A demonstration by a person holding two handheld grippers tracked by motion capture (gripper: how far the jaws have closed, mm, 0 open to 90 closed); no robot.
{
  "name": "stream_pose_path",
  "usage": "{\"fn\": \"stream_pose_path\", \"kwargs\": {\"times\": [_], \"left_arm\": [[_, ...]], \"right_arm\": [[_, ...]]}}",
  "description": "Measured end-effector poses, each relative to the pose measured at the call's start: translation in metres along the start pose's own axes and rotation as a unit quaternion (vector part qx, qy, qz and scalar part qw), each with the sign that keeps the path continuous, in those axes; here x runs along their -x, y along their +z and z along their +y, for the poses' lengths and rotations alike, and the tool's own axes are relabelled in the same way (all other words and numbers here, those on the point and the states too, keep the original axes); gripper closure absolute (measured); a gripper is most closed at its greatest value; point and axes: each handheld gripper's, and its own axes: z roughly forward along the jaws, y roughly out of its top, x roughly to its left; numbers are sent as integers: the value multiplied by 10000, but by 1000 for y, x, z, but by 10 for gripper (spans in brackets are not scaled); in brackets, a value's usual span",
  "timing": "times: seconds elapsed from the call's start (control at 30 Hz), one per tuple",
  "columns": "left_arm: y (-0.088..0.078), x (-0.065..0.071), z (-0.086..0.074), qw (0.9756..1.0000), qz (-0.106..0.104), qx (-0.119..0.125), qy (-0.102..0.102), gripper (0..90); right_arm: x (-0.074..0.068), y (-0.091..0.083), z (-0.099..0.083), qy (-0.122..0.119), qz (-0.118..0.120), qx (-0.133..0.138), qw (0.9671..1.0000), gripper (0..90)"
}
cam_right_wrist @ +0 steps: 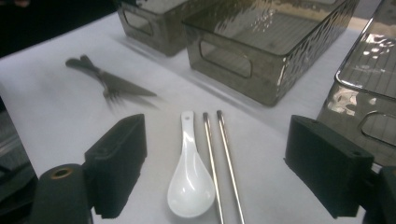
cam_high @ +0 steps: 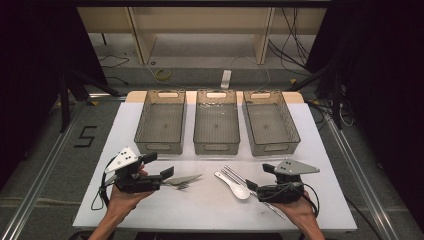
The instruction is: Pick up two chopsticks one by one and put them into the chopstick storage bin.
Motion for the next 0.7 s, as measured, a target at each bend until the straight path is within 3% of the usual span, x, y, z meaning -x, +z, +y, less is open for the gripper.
{"fn": "stream_pose_path", "kwargs": {"times": [0.1,0.17,0.23,0.37,0.4,0.43,0.47,0.5,0.53,0.6,0.63,0.67,0.7], "left_arm": [[0,0,0,10000,4,-7,7,162],[0,0,0,10000,8,-8,6,162],[1,0,0,10000,8,-9,5,162],[1,-1,0,10000,17,-18,6,162],[1,-1,0,10000,16,-16,2,162],[1,-1,0,10000,17,-20,5,162],[0,-1,0,10000,19,-16,9,162],[1,0,0,10000,17,4,-11,162],[0,-1,0,10000,8,-3,0,162],[1,-1,0,10000,2,-15,-2,163],[1,0,0,10000,2,-20,-1,162],[1,0,0,10000,2,-16,1,162],[1,0,0,10000,-3,-7,-2,162]], "right_arm": [[2,3,7,-173,-82,-370,9991,251],[6,7,15,-380,-233,-810,9957,273],[7,7,16,-423,-273,-934,9944,278],[14,16,27,-565,-278,-1621,9848,314],[18,22,30,-577,-257,-1954,9787,328],[18,22,30,-577,-257,-1954,9787,328],[19,25,31,-613,-267,-2094,9755,348],[20,32,31,-612,-257,-2419,9680,377],[20,32,31,-612,-257,-2419,9680,377],[20,38,30,-625,-300,-2684,9608,402],[20,43,28,-631,-301,-2888,9548,429],[20,43,28,-631,-301,-2888,9548,429],[20,45,27,-639,-304,-2953,9528,441]]}}
